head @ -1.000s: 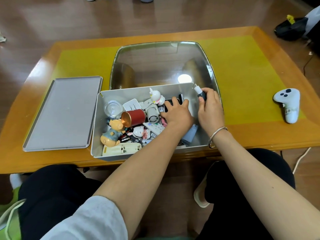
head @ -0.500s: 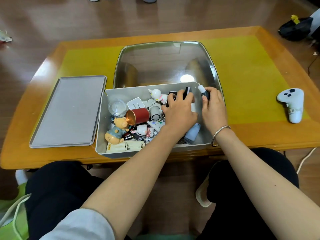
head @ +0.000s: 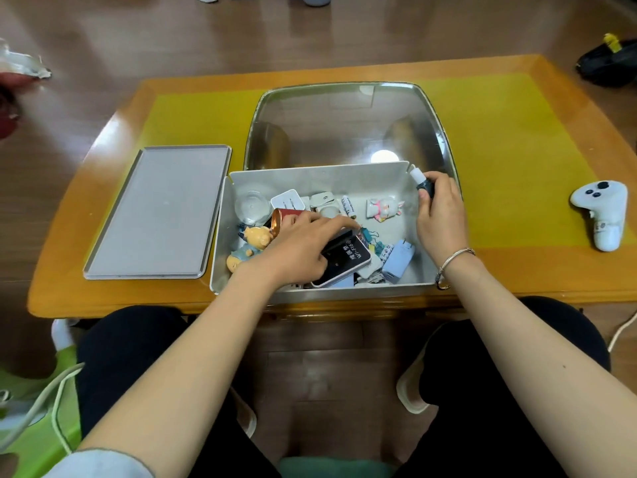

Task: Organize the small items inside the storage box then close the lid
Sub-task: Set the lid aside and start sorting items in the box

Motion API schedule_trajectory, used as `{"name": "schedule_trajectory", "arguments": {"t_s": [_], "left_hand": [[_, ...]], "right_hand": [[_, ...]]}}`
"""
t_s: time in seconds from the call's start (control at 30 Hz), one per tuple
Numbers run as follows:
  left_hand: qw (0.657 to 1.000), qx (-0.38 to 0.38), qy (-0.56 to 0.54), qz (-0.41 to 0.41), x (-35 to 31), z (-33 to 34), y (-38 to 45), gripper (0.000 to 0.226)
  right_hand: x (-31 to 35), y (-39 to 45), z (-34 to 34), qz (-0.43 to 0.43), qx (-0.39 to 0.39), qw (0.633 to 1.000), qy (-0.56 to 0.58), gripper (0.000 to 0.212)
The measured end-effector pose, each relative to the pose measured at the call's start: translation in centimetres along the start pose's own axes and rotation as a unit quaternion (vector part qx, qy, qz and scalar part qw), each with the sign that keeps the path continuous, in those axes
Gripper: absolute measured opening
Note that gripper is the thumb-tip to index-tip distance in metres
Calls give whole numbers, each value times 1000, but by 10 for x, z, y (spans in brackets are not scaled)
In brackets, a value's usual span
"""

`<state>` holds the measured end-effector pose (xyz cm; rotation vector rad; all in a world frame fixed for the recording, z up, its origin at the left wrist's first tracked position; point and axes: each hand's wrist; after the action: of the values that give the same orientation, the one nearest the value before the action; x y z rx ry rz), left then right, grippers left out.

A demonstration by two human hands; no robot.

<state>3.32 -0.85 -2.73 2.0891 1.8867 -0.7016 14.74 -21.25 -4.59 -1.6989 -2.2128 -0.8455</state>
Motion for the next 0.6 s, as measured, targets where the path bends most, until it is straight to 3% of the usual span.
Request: {"name": "schedule_trajectory", "arguments": {"t_s": [0.27,0.43,0.5,0.6], "left_hand": [[1000,-9,-13,9,1,-6,8,37],[991,-101,-61,56,-21,-5,41,18],[994,-97,-15,45,-30,3,67,28],[998,-30,58,-2,-40,17,101,49]], "right_hand": [[-1,1,2,-6,-6,1000,-3,26],[-1,1,2,-10,-8,1000,-2,26],[0,0,2,-12,-9,1000,1,26],[0,0,1,-12,-9,1000,3,26]]}}
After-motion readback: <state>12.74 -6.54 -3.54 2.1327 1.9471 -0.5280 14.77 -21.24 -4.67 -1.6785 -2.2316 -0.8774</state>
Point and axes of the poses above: each hand's wrist, its own y-axis towards the middle knuckle, its own z-axis out of the palm, x = y × z, and after that the axes turned 8 degrees about -y, right-handed
